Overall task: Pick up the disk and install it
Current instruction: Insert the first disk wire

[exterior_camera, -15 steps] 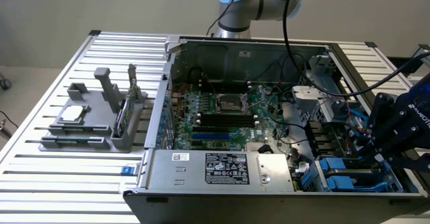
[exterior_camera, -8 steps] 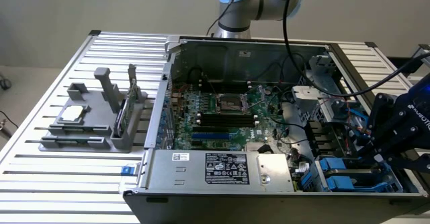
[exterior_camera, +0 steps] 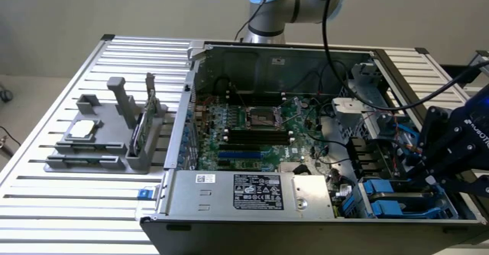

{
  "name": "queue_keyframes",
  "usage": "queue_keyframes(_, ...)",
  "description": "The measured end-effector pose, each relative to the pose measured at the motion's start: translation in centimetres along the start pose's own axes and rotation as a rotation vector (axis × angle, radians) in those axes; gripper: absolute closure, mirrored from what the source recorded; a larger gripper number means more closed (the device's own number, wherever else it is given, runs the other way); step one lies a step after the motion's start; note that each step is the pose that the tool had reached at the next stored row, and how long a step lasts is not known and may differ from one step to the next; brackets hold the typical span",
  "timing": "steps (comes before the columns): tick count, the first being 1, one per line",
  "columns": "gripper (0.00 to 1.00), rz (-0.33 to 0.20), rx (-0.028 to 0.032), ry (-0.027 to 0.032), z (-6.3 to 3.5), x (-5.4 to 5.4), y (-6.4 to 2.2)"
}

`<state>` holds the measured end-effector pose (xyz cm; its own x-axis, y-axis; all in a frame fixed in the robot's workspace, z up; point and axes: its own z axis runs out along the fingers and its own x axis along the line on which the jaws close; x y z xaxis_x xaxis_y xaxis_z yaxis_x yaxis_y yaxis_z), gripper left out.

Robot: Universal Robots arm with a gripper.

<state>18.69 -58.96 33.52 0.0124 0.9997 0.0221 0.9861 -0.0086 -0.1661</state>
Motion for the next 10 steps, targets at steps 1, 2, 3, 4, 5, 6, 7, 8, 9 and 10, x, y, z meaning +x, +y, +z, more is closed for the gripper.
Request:
queue_keyframes(1,0.83,0.0,0.0013,0.0,-0.01,0.0,0.04)
queue_keyframes(2,0.83,0.001,0.0024,0.0,-0.01,0.01,0.08)
queue_keyframes(3,0.83,0.001,0.003,0.0,-0.01,0.01,0.09)
queue_keyframes(4,0.83,0.001,0.0034,0.0,-0.01,0.01,0.09)
queue_keyframes(5,0.83,0.001,0.0035,0.0001,0.01,0.0,0.09)
queue_keyframes(6,0.83,0.001,0.0037,0.0,0.02,0.0,0.1)
queue_keyframes(7,0.83,0.001,0.0036,-0.0002,0.03,0.0,0.1)
queue_keyframes(8,0.83,0.001,0.0036,-0.0002,0.05,0.0,0.1)
queue_keyframes(9,0.83,0.001,0.0037,0.0001,0.08,0.0,0.11)
queue_keyframes(10,0.83,0.001,0.0037,0.0002,0.1,0.0,0.11)
